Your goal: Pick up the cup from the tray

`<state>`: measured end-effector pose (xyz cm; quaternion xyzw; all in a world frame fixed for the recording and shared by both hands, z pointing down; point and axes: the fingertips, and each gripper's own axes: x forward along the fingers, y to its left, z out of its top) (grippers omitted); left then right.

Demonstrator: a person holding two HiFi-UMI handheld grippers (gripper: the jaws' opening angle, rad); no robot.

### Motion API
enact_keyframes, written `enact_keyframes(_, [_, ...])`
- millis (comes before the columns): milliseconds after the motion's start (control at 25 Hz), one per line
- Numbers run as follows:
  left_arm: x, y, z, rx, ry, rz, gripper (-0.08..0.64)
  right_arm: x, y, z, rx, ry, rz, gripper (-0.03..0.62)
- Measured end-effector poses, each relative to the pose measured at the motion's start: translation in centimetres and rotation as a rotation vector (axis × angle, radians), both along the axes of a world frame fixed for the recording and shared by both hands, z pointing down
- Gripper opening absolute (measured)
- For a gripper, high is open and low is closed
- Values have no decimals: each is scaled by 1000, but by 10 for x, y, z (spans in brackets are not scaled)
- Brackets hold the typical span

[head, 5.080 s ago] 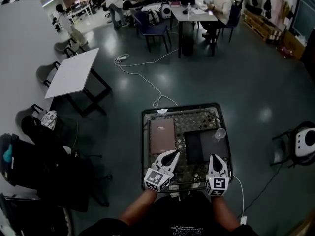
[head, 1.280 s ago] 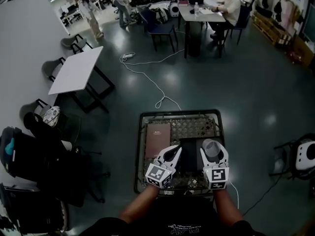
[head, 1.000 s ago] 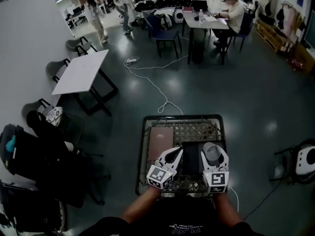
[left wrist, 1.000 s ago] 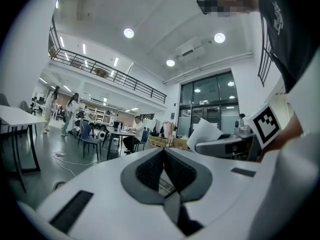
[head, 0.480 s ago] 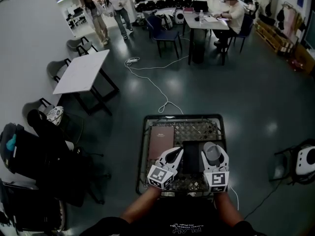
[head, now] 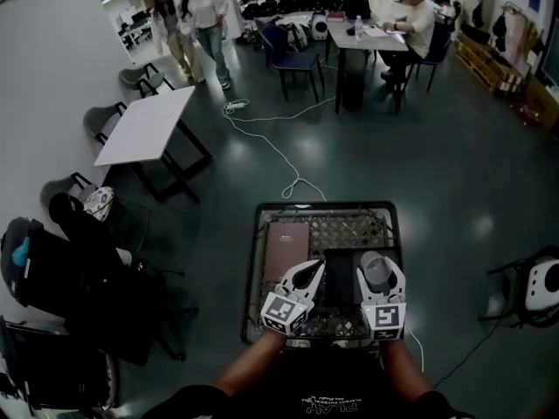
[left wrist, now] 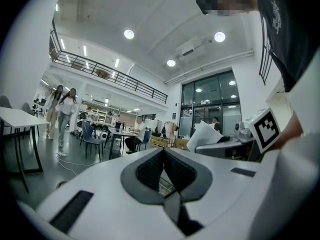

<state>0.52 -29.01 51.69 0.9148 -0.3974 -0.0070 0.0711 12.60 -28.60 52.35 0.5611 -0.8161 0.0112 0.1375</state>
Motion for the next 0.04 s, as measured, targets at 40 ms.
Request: enact_keyframes(40, [0, 0, 0, 0, 0, -1, 9, 0, 0, 1, -5, 1, -1, 270])
